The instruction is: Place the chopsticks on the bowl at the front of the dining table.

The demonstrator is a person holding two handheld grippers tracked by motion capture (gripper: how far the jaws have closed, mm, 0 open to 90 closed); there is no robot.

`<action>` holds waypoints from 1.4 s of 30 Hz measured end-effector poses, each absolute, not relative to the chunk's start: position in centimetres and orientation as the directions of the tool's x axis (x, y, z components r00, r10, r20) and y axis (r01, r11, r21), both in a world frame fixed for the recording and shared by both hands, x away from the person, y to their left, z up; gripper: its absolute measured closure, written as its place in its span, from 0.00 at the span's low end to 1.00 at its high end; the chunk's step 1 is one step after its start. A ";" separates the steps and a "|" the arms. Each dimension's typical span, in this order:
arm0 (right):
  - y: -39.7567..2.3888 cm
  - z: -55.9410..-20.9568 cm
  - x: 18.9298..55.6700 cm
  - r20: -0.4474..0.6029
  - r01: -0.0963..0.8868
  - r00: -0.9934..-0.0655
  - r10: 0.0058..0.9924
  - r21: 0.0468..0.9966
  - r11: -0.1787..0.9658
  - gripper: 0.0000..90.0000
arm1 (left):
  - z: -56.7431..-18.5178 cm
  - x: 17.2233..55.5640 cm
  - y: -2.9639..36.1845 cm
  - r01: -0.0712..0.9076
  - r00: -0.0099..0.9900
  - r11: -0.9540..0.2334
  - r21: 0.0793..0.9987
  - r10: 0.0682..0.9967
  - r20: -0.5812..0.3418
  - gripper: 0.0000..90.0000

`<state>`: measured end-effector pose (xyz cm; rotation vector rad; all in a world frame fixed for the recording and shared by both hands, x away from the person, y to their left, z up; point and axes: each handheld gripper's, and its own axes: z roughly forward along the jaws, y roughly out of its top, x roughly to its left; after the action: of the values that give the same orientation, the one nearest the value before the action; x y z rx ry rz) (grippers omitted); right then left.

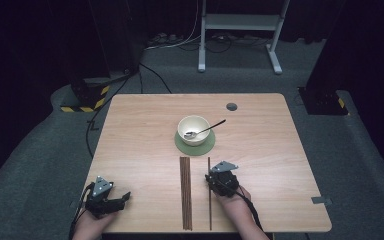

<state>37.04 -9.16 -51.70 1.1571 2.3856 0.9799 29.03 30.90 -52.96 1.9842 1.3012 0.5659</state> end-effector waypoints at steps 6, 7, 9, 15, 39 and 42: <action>-10.6 -51.6 37.3 -0.003 0.569 -0.615 0.789 0.691 0.446 0.91 | -53.0 29.0 30.9 0.615 0.404 -0.262 0.744 0.915 -0.012 0.23; -10.9 -51.6 37.3 0.004 0.575 -0.611 0.791 0.689 0.441 0.92 | -53.0 29.0 30.9 0.615 0.404 -0.262 0.744 0.915 -0.012 0.23; -11.2 -51.5 37.3 -0.003 0.575 -0.613 0.790 0.684 0.448 0.91 | -53.0 29.0 30.9 0.614 0.404 -0.261 0.745 0.915 -0.012 0.23; -11.6 -51.3 37.1 0.009 0.592 -0.614 0.790 0.667 0.452 0.72 | -53.0 29.0 30.9 0.614 0.404 -0.259 0.746 0.915 -0.014 0.23; -12.5 -50.9 36.2 -0.019 0.594 -0.631 0.776 0.631 0.499 0.82 | -53.0 29.1 30.9 0.614 0.410 -0.267 0.743 0.912 -0.011 0.23; -12.3 -50.8 36.2 -0.024 0.597 -0.632 0.775 0.623 0.506 0.85 | -53.0 29.1 30.9 0.613 0.412 -0.268 0.743 0.911 -0.011 0.23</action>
<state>36.17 -12.25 -50.77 1.1518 2.4527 0.8413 29.06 30.93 -52.95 1.9902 1.2918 0.5620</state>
